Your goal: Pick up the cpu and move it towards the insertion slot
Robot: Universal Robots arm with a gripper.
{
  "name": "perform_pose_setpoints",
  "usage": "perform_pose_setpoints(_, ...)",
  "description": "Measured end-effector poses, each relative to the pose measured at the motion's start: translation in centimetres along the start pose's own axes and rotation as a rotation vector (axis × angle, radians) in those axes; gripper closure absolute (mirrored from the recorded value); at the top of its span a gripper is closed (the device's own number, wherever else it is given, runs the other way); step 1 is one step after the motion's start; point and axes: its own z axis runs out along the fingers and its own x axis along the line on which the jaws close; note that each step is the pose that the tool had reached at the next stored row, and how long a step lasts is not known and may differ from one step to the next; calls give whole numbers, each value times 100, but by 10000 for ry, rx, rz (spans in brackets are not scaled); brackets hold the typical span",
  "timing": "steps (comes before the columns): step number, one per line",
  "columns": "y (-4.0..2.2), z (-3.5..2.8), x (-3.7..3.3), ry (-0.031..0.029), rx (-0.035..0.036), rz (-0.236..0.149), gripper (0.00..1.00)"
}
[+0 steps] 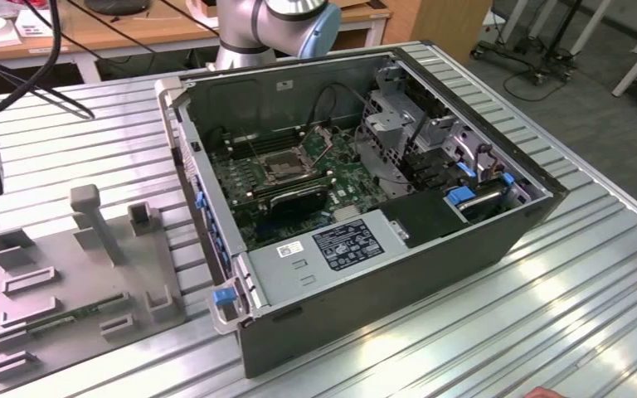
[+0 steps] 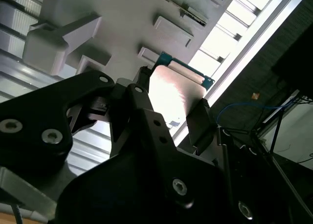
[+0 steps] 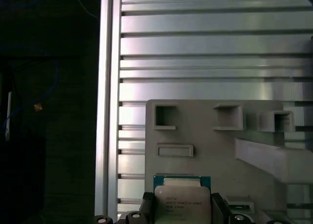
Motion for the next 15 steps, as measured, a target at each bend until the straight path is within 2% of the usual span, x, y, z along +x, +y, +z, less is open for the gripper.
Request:
perform_pose_setpoints(11,8,-217,-1,-18,-2,2,46)
perform_pose_setpoints(15,10,-278,-1,-22,-1,5,46)
